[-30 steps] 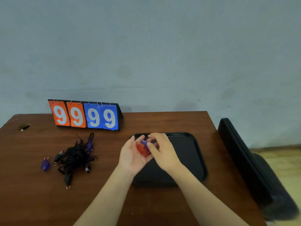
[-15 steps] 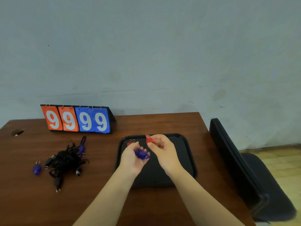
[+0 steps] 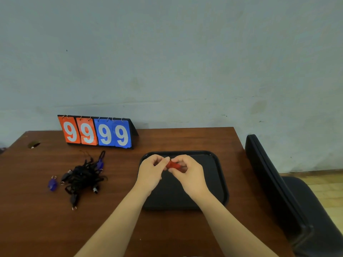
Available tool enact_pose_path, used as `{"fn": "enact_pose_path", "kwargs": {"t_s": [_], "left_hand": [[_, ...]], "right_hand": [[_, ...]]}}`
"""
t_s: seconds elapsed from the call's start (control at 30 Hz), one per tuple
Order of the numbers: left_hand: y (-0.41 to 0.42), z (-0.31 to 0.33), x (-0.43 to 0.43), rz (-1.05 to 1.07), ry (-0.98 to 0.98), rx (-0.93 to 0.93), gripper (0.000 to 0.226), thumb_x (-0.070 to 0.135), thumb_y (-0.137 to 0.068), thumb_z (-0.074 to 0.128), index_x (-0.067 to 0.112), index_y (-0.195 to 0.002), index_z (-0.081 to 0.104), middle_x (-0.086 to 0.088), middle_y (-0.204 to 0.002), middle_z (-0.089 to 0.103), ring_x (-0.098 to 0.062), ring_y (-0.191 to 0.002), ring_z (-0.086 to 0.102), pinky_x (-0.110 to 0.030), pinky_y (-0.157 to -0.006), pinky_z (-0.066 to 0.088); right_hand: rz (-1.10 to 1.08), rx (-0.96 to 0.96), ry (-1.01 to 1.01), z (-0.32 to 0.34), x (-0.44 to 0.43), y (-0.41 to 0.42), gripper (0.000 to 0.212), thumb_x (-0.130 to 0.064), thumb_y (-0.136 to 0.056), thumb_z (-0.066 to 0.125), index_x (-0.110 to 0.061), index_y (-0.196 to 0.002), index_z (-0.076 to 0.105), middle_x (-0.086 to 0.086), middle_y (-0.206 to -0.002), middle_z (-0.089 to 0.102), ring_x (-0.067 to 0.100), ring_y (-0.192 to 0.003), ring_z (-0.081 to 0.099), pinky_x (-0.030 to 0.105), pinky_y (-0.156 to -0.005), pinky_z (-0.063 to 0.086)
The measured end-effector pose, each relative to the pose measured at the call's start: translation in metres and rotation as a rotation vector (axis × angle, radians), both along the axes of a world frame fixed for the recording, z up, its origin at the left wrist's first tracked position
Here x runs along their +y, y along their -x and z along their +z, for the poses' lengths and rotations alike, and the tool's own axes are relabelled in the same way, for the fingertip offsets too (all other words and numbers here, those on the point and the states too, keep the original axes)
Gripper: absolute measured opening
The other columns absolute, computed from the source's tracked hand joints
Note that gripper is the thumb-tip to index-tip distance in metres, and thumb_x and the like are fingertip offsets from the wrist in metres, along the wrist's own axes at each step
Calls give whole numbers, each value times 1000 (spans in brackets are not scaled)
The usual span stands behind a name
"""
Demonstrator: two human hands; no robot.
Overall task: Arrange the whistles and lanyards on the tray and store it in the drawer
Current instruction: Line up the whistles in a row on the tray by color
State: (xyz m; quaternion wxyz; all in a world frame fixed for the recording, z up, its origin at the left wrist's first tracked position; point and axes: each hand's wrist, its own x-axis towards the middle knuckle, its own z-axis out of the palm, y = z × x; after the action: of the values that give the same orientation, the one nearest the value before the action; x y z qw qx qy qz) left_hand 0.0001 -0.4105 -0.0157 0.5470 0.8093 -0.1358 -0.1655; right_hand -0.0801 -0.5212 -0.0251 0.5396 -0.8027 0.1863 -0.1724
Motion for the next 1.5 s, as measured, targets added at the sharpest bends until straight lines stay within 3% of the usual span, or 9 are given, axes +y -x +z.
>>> {"fn": "enact_pose_path", "kwargs": {"t_s": [0.27, 0.4, 0.47, 0.63, 0.77, 1.0, 1.1, 1.23, 1.5], "left_hand": [[-11, -1, 12, -243, -120, -209, 15, 22, -97, 52, 30, -106, 60, 10, -86, 65, 6, -65, 58, -14, -52, 46], [-16, -6, 17, -292, -202, -313, 25, 24, -88, 67, 31, -111, 61, 21, -94, 63, 3, -89, 60, -12, -77, 46], [-18, -5, 16, -248, -195, -317, 20, 22, -87, 68, 31, -105, 62, 19, -89, 63, 1, -85, 60, -11, -73, 44], [-23, -7, 16, -170, -62, -160, 12, 22, -89, 65, 32, -93, 61, 10, -82, 64, -7, -60, 58, -15, -51, 46], [-29, -16, 14, -41, 21, -11, 13, 23, -96, 55, 21, -97, 67, 6, -57, 57, -6, -45, 50, -15, -49, 45], [-48, -30, 2, -35, 13, 219, 14, 24, -96, 54, 18, -96, 66, 0, -65, 60, -10, -52, 51, -22, -53, 45], [-61, -44, -4, -84, -81, 189, 13, 25, -96, 55, 19, -94, 66, 0, -73, 63, -9, -57, 53, -22, -55, 46], [-79, -64, -10, -121, -227, 106, 9, 25, -94, 58, 23, -91, 66, 6, -86, 65, -9, -79, 60, -27, -75, 50], [-130, -95, -20, -272, -484, 138, 9, 25, -89, 64, 19, -91, 71, 6, -90, 68, -16, -82, 65, -29, -70, 53]], "right_hand": [[-81, -19, 44, -1, -1, 3, 30, -16, -83, 75, -41, -83, 58, -13, -97, 60, 4, -88, 61, 14, -80, 50], [-90, -40, 56, -2, -1, 2, 38, -15, -83, 76, -46, -81, 54, -14, -96, 60, 4, -87, 61, 12, -76, 50], [-92, -30, 30, -3, 2, 1, 37, -15, -83, 76, -45, -82, 54, -14, -96, 60, 4, -85, 62, 9, -72, 48], [-140, 6, -89, -10, 2, -7, 22, -18, -80, 79, -29, -86, 60, -8, -92, 63, 6, -83, 63, 14, -73, 48], [-130, 48, -129, -16, 0, -11, 23, -13, -77, 81, -23, -78, 60, -5, -91, 61, 9, -82, 62, 20, -75, 50], [-12, 257, -178, -31, 1, -27, 47, -16, -76, 82, -30, -113, 57, -3, -85, 64, 12, -81, 65, 28, -80, 56], [58, 449, -205, -34, -3, -41, 29, -21, -81, 77, -24, -106, 64, -5, -90, 69, 9, -81, 69, 24, -77, 58], [78, 540, -357, -47, -8, -52, 26, -16, -87, 70, -21, -112, 66, -5, -93, 71, 6, -81, 72, 20, -71, 59], [-78, 704, -638, -82, -16, -83, 13, -16, -92, 65, -21, -104, 65, 0, -99, 72, 9, -85, 72, 21, -64, 57]]}}
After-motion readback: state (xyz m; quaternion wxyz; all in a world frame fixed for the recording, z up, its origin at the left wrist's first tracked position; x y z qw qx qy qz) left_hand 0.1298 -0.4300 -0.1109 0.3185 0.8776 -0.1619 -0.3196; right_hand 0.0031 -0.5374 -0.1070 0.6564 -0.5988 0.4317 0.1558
